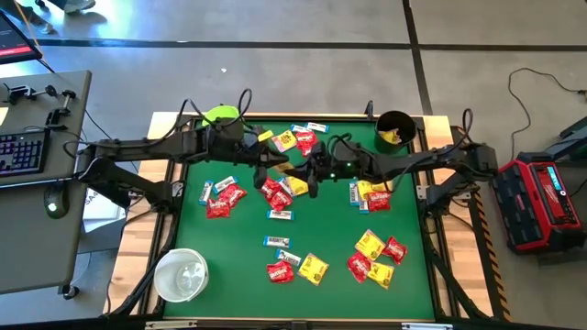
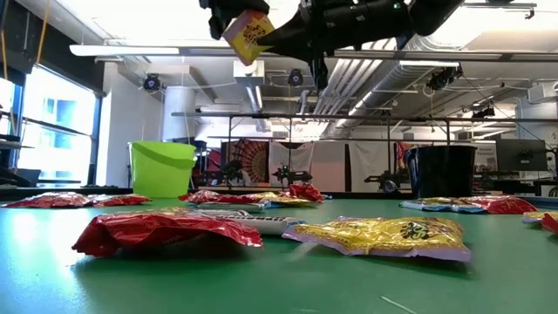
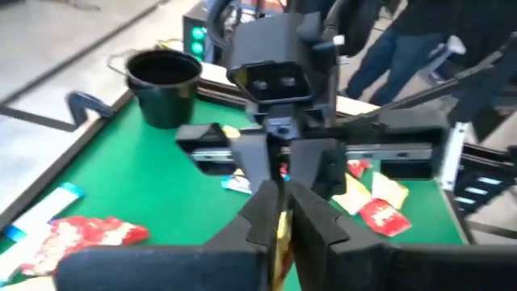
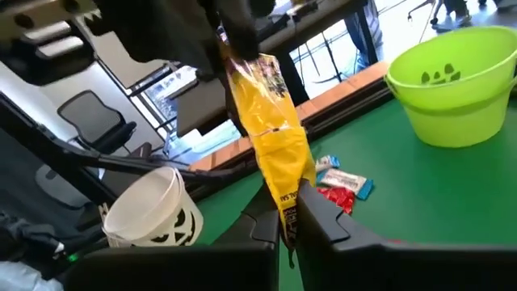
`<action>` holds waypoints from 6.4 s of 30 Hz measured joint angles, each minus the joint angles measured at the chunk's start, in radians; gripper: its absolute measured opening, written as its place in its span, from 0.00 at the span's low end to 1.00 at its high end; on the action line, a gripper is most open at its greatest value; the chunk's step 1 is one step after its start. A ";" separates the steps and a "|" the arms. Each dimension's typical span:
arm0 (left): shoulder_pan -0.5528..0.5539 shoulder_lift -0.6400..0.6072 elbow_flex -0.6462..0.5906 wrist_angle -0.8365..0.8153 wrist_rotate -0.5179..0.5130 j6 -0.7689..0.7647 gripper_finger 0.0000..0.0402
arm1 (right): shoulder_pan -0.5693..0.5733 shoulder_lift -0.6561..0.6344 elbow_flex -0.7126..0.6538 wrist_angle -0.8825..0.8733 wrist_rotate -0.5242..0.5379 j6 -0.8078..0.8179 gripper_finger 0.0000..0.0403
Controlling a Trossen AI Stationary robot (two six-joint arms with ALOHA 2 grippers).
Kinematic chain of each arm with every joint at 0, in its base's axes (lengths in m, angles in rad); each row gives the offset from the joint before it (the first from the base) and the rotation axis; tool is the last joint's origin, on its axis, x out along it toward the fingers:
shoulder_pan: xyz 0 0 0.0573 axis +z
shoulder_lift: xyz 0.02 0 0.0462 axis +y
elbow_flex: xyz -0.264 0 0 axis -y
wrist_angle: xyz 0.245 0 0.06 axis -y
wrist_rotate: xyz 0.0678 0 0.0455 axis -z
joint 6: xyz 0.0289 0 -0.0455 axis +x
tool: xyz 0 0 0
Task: Sort candy by brand, put in halloween buckets
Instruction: Put the yellow candy into the black bucket
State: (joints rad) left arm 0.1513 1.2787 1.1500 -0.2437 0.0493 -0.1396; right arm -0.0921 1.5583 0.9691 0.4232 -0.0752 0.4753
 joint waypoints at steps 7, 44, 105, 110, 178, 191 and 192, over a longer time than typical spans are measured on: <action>0.002 -0.056 0.000 -0.003 -0.063 0.019 0.23 | -0.002 -0.082 0.000 -0.110 0.085 -0.009 0.01; -0.003 -0.103 -0.093 0.008 -0.168 -0.024 0.37 | -0.659 -0.392 -0.002 -1.351 0.627 0.352 0.01; -0.010 -0.103 -0.091 0.006 -0.175 -0.044 0.37 | -0.611 -0.631 0.001 -1.275 0.255 0.280 0.38; -0.010 -0.103 -0.091 0.002 -0.147 -0.090 0.37 | -0.365 -0.692 0.000 -1.401 0.211 0.322 0.38; -0.054 -0.108 -0.240 -0.025 -0.109 -0.145 0.34 | 0.286 -0.022 -0.032 -1.324 -0.201 0.127 0.60; -0.056 -0.108 -0.240 -0.021 -0.113 -0.165 0.34 | 0.323 -0.364 -0.384 -0.998 -0.138 0.332 0.54; -0.056 -0.108 -0.240 -0.021 -0.113 -0.165 0.34 | 0.323 -0.376 -0.401 -0.997 -0.139 0.332 0.53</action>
State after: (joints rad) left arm 0.0948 1.1709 0.9100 -0.2646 -0.0635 -0.3042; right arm 0.2310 1.1826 0.5681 -0.5737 -0.2141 0.8076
